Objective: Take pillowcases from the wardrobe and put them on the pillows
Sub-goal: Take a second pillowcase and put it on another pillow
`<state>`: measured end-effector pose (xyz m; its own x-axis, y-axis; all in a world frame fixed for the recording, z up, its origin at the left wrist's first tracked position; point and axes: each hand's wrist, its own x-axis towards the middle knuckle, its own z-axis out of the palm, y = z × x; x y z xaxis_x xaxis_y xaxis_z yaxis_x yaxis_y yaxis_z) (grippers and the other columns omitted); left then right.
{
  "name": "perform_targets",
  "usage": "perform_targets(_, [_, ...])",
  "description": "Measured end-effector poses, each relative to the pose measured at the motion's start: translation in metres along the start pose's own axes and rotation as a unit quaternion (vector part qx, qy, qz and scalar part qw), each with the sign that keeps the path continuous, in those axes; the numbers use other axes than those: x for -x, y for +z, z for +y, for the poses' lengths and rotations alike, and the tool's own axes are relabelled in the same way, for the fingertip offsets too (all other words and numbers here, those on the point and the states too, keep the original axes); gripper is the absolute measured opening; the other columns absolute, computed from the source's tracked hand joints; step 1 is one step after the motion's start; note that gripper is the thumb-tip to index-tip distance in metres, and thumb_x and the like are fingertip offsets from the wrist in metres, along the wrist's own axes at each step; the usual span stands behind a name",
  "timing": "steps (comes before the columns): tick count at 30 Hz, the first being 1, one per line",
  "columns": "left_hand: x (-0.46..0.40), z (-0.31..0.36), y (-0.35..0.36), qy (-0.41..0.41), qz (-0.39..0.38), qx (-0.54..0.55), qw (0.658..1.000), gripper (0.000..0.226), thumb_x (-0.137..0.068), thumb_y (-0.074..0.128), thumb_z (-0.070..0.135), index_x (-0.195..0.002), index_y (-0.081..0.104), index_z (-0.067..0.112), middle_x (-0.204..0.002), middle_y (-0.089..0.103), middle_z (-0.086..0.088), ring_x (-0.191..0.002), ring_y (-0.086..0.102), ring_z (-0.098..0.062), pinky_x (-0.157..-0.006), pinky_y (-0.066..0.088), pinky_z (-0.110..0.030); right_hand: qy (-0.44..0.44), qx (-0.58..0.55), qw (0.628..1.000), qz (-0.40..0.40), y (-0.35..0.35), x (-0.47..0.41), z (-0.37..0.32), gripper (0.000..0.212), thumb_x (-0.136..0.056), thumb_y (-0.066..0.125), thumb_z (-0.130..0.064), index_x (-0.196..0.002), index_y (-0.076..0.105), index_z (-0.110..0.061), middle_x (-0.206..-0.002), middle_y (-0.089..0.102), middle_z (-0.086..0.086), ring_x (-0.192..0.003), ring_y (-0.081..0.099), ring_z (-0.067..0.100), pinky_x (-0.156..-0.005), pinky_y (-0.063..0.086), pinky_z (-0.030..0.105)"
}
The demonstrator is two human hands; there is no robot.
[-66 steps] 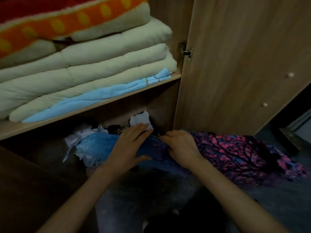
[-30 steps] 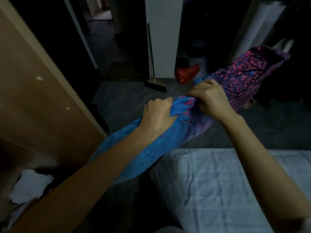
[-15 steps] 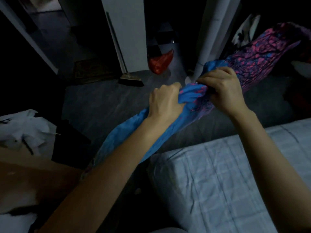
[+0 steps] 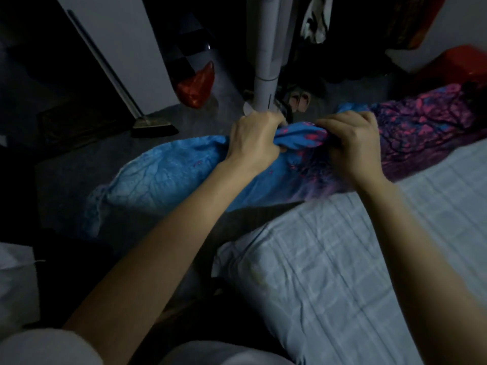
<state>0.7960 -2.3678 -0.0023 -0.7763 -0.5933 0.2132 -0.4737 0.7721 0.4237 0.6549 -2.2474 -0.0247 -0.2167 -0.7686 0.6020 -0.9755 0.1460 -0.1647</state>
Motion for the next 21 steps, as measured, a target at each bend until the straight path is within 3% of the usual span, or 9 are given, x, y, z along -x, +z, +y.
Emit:
perform_targets(3, [-0.014,0.0,0.008,0.018,-0.028,0.001,0.999,0.028,-0.074,0.073,0.027,-0.101,0.066,0.026,-0.096,0.07,-0.005,-0.095,0.061,-0.027,-0.066,0.033,-0.026,0.02,0.004,1.0,-0.01,0.004,0.008,0.012,0.039,-0.063,0.057,0.003,-0.099,0.067,-0.009,-0.093,0.071,0.01,-0.083,0.062,0.031,-0.071,0.028,0.036])
perform_targets(8, [-0.042,-0.002,0.017,0.04,-0.063,-0.003,0.997,0.026,-0.072,0.074,0.028,-0.097,0.068,0.025,-0.097,0.07,-0.004,-0.097,0.059,-0.028,-0.074,0.043,-0.033,0.06,0.004,0.998,-0.02,0.013,0.006,0.026,0.041,-0.062,0.059,0.003,-0.1,0.066,-0.009,-0.095,0.07,0.01,-0.084,0.061,0.032,-0.071,0.027,0.035])
perform_targets(21, [-0.148,-0.054,0.034,0.115,-0.109,0.031,0.987,0.029,-0.067,0.078,0.029,-0.094,0.069,0.023,-0.089,0.071,-0.004,-0.086,0.063,-0.024,-0.072,0.047,-0.033,0.115,0.043,0.992,-0.044,0.06,-0.057,0.058,0.035,-0.068,0.061,-0.002,-0.102,0.066,-0.01,-0.089,0.069,0.009,-0.083,0.06,0.031,-0.071,0.026,0.036])
